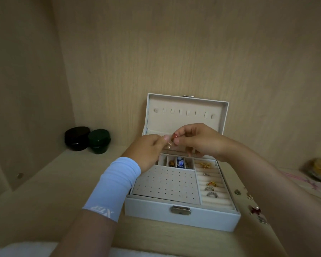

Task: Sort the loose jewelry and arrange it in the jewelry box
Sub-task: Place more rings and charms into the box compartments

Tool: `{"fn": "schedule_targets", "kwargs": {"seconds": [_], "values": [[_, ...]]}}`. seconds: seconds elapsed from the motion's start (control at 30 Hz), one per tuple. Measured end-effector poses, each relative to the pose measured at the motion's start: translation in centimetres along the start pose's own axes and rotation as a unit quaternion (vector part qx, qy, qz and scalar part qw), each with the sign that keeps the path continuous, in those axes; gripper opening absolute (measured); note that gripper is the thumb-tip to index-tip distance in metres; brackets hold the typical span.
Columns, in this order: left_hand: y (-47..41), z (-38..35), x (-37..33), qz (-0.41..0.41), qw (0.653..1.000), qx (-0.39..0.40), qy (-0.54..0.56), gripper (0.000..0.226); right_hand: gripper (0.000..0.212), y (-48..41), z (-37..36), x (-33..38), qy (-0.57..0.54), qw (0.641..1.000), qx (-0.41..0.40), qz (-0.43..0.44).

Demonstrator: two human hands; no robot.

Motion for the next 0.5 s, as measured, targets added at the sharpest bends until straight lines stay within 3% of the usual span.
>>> {"fn": "schedule_targets", "kwargs": {"seconds": [0.1,0.3,0.5], "values": [[-0.2,0.0,-0.1,-0.043,0.996,-0.019,-0.076,0.025,0.006,-0.6,0.7,-0.9,0.104,0.994,-0.02,-0.007],[0.0,-3.2,-0.2,-0.069,0.957,0.075,-0.272,0.034,0.004,-1.7,0.2,-1.5,0.22,0.975,-0.018,-0.001],[0.3,-2.8,-0.1,-0.052,0.963,0.084,-0.251,0.03,0.005,-2.2,-1.1,-1.7,0.283,0.959,0.024,-0.011]]}}
Point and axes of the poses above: each hand's wrist, its own y-axis away from the middle knuckle, its own z-axis out of the back of the hand, x = y × z, the point moved 8 cm from there along -y, towards the middle knuckle, and after that the axes turned 2 degrees about -z, right-handed, at the moved point
